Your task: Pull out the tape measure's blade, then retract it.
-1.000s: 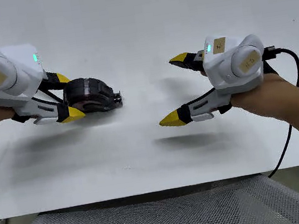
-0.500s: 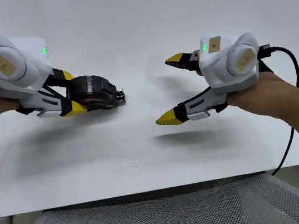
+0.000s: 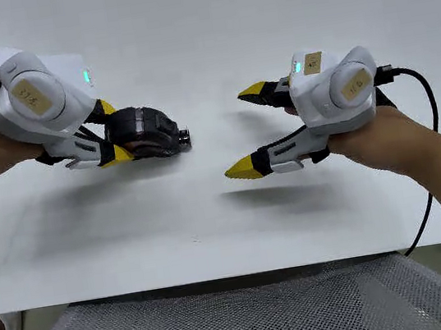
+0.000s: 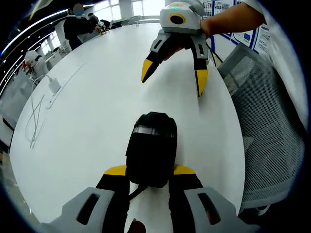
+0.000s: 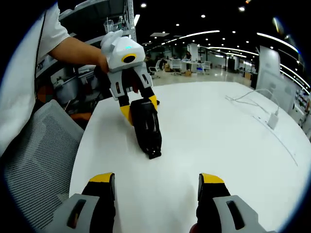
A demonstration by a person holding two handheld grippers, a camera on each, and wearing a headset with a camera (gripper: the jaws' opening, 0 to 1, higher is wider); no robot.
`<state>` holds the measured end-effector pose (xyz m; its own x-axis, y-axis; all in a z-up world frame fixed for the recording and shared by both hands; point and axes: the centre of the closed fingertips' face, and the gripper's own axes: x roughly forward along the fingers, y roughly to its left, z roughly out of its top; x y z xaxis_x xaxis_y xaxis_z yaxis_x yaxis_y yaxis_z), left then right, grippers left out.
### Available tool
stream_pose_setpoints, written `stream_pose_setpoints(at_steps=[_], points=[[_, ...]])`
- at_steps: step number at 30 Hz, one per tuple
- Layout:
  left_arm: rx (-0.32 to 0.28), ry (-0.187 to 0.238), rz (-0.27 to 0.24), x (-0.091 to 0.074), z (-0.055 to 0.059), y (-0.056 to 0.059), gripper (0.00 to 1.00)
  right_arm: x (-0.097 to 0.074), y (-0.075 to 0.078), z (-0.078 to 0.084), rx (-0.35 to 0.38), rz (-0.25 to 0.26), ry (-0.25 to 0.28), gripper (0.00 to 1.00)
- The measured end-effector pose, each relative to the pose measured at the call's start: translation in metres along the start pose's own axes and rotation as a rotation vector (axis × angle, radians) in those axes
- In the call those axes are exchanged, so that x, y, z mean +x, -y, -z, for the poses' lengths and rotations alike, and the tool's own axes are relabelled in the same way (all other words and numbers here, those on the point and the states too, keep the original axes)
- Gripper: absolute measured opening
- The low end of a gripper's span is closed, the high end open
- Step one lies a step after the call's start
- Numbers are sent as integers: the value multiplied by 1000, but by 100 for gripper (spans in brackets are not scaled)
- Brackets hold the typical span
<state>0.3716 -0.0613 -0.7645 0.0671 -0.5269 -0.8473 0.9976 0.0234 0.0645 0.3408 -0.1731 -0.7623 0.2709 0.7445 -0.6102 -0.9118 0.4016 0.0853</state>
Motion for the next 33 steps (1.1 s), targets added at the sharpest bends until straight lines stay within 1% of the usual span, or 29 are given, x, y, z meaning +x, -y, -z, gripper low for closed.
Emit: stream_pose_setpoints(at_steps=[3,7,10,11,13,15,19,21,25,29,33], points=[[8,-2,-4,0,0,0,26,4,0,-3,-9,-6,7,61],[11,-6,-5,0,0,0,25,11,1,-5,-20,-19,11,59],[7,-4,-4,0,0,0,25,16,0,-6,-29,-30,12,56],[3,-1,-2,0,0,0,25,18,-2,-7,-32,-41,13,55],[1,2,-2,0,0,0,25,23,-3,-8,-58,-50,10,52],[-2,3,-5,0,0,0,25,26,-4,-8,-65,-55,9,50],[-8,1,-4,0,0,0,25,34,-4,-10,-76,-67,13,46],[-10,2,-1,0,1,0,25,37,-4,-11,-95,-75,11,45],[-11,1,-5,0,1,0,25,43,-4,-11,-111,-90,12,39],[-30,9,-1,0,1,0,25,49,-2,-13,-128,-100,22,35],[-20,7,3,1,1,1,25,55,-2,-12,-144,-111,21,31]])
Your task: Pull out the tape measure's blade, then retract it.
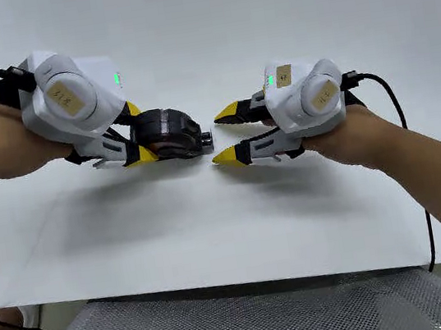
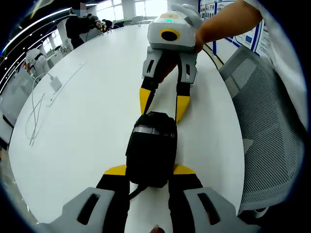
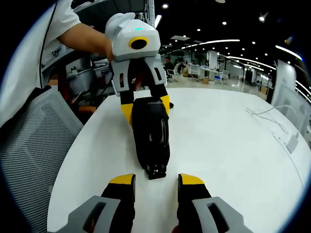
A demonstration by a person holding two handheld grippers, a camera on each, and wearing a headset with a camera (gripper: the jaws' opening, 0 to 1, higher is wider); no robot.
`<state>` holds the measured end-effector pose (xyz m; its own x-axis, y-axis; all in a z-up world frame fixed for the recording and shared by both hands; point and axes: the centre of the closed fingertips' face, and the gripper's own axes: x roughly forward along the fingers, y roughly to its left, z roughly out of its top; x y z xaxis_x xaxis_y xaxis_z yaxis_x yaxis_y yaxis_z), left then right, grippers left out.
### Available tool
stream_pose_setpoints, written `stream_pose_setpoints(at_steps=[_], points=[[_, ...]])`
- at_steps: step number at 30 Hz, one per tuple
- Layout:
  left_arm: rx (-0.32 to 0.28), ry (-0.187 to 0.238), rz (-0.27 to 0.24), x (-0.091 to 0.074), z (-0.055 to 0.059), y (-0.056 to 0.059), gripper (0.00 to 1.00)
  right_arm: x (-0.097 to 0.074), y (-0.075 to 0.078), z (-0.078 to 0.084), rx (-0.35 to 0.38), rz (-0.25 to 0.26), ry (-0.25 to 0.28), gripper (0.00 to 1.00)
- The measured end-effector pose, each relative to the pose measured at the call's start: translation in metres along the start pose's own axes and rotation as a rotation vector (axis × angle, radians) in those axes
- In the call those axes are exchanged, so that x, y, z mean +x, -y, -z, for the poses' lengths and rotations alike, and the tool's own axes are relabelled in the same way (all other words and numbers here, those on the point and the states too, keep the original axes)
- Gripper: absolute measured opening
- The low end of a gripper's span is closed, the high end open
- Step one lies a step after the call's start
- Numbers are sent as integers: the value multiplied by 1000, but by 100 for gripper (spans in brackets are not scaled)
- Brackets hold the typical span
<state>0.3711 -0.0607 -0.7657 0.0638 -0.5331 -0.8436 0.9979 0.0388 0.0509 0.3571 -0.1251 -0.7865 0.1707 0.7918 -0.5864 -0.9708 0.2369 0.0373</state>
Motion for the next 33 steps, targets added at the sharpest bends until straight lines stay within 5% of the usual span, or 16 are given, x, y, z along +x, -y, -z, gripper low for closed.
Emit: stream_pose_setpoints(at_steps=[11,33], points=[[4,-1,8,0,0,0,25,7,-1,-3,-48,-23,9,14],[31,7,12,1,0,-1,25,10,-2,-2,-57,-38,32,11]])
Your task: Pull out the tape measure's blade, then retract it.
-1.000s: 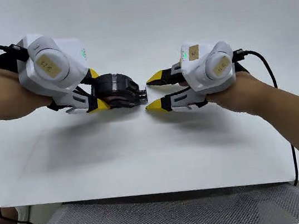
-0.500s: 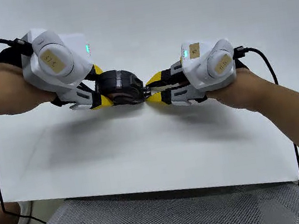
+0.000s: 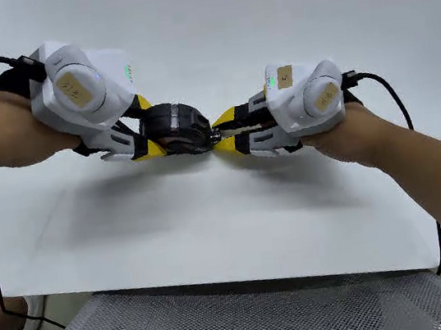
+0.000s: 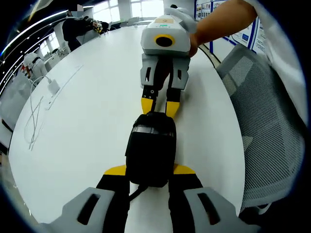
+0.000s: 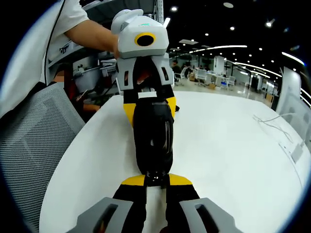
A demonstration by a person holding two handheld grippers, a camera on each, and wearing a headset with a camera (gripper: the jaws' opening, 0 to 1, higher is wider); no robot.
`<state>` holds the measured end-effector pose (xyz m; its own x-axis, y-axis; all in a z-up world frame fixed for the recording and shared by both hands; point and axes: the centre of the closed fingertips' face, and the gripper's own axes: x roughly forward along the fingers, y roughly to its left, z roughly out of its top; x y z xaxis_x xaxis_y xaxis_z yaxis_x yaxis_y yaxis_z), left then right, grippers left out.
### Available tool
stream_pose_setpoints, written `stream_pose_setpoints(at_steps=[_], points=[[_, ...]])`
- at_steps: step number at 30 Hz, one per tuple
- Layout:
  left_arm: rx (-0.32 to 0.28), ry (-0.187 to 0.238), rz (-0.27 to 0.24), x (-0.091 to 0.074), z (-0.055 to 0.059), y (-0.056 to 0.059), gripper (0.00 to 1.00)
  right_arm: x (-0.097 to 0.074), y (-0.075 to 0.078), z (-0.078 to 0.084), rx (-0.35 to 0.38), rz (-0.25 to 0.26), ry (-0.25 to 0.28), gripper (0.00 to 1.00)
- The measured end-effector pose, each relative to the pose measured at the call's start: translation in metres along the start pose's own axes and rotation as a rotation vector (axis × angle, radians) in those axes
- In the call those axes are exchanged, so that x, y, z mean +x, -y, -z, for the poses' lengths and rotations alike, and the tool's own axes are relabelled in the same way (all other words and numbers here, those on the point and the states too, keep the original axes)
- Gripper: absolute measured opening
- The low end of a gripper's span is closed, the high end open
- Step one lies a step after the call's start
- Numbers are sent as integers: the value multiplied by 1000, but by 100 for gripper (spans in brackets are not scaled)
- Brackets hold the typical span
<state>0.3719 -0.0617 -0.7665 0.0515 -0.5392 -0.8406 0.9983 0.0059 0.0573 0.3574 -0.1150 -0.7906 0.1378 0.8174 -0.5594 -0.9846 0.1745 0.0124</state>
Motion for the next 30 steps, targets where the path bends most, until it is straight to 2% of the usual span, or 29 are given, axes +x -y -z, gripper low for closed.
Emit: stream_pose_setpoints(at_steps=[24,30], points=[[4,13,10,-1,-1,1,25,-6,-2,1,-19,-5,-20,9],[4,14,9,-1,0,0,25,-13,-1,3,-6,-3,-20,9]])
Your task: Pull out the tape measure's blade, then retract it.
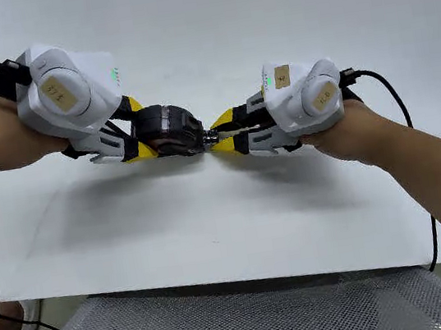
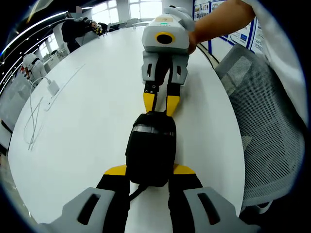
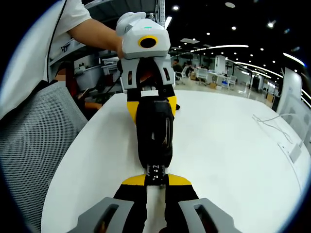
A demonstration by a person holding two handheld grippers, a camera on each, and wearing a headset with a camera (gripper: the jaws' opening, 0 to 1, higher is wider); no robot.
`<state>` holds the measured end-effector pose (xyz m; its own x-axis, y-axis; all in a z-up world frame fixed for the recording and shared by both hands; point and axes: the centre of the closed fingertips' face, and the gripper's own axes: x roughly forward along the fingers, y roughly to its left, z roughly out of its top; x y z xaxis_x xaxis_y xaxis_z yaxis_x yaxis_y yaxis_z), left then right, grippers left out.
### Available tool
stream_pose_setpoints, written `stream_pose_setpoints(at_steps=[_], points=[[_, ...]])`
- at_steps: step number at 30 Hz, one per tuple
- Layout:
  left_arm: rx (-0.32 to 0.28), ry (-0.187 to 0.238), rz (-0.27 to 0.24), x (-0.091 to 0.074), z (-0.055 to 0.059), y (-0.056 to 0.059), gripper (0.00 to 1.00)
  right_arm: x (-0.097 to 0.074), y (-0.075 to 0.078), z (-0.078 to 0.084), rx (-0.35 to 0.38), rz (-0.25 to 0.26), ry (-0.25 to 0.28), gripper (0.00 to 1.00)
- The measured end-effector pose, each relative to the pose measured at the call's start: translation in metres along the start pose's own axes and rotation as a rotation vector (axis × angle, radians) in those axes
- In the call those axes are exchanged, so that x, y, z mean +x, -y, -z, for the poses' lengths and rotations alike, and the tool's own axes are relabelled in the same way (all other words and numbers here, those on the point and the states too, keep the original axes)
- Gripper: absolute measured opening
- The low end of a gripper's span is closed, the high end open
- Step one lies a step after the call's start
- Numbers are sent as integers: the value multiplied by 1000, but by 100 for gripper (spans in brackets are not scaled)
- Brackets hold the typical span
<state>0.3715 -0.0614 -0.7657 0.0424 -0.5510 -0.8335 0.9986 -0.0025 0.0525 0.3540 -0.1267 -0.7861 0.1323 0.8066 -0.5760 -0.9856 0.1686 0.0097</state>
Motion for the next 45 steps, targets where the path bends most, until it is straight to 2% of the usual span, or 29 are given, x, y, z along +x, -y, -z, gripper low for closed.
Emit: stream_pose_setpoints(at_steps=[17,23,45], points=[[-3,0,2,0,0,0,25,-15,1,10,10,12,-11,9],[-9,2,2,0,0,0,25,-21,3,14,-11,30,-23,9],[-6,8,-2,0,-1,0,25,-41,5,29,11,53,-43,8]])
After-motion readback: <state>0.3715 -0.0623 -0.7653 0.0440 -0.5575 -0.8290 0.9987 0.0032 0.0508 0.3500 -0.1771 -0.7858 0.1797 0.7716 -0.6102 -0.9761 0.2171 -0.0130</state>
